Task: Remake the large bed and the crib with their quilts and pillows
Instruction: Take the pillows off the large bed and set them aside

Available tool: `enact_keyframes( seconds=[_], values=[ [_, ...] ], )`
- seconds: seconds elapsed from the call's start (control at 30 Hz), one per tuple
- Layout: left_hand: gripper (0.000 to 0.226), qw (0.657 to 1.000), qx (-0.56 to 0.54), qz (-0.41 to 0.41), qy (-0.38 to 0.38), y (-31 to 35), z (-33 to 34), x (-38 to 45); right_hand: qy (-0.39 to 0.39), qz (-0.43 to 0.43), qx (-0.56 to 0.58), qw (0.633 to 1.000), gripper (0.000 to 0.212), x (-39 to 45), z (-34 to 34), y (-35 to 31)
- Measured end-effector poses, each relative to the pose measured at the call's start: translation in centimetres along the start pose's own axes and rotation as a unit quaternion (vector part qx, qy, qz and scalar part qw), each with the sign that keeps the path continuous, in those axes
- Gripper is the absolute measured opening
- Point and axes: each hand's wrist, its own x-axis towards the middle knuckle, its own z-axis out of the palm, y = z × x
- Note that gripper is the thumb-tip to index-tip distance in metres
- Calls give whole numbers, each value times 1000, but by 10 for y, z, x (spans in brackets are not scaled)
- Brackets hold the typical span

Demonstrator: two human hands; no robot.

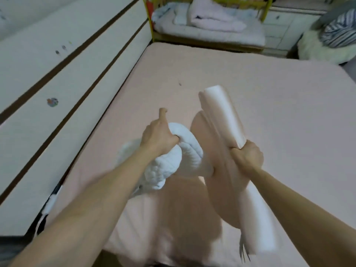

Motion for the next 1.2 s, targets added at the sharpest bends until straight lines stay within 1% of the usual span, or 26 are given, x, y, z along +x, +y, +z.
enact_keyframes(
  seconds=[0.03, 0.1, 0.17, 0.27, 0.3, 0.33, 0.4, 0.43, 0.53, 0.6, 0.67, 0.73, 0.8, 0.87, 0.9, 1.0, 1.07, 1.1, 1.13, 1.17, 1.2],
  values=[
    [86, 999, 10, 36, -2, 15, -4, -7, 7, 31, 20, 999, 31, -11, -11, 12],
    [90, 995, 19, 92, -19, 42, -8, -21, 23, 93, 57, 994, 25, -35, -28, 32],
    [84, 988, 21, 146, -40, 71, -9, -39, 50, 150, 93, 983, 27, -64, -43, 53],
    [71, 972, 13, 219, -84, 119, 6, -75, 108, 232, 134, 957, 27, -112, -73, 90],
    [69, 969, 7, 230, -95, 129, 12, -83, 119, 246, 143, 951, 26, -122, -80, 97],
    [66, 958, 7, 262, -115, 148, 22, -102, 145, 276, 158, 937, 25, -143, -96, 115],
    [57, 945, 7, 302, -124, 172, 38, -123, 177, 302, 173, 921, 25, -167, -119, 135],
    [53, 935, 3, 328, -132, 189, 47, -140, 199, 321, 178, 909, 26, -184, -135, 151],
    [53, 904, -13, 389, -177, 240, 77, -195, 268, 373, 191, 868, 29, -240, -180, 203],
    [49, 885, -27, 418, -204, 270, 92, -228, 309, 394, 200, 842, 37, -272, -201, 233],
    [49, 858, -43, 454, -237, 305, 113, -274, 355, 426, 205, 807, 43, -313, -227, 271],
    [52, 829, -51, 490, -265, 339, 134, -317, 391, 457, 205, 772, 39, -348, -251, 311],
    [51, 802, -55, 520, -290, 374, 161, -366, 415, 489, 202, 740, 35, -385, -276, 355],
    [48, 780, -55, 536, -317, 402, 186, -401, 431, 510, 198, 718, 35, -411, -295, 393],
    [45, 766, -54, 546, -335, 427, 208, -440, 442, 528, 199, 697, 36, -435, -312, 426],
    [37, 739, -45, 560, -372, 476, 248, -501, 455, 542, 214, 673, 36, -474, -344, 492],
    [40, 724, -25, 567, -392, 504, 273, -534, 459, 555, 219, 658, 38, -492, -363, 535],
    [45, 716, -14, 573, -399, 528, 294, -563, 461, 570, 219, 644, 38, -506, -381, 566],
    [48, 713, -10, 577, -398, 535, 300, -567, 467, 568, 224, 640, 39, -510, -385, 575],
    [47, 708, -7, 585, -395, 542, 306, -574, 465, 573, 233, 634, 40, -514, -390, 586],
    [44, 702, -7, 593, -395, 552, 314, -581, 465, 571, 228, 637, 44, -519, -393, 598]
  ],
)
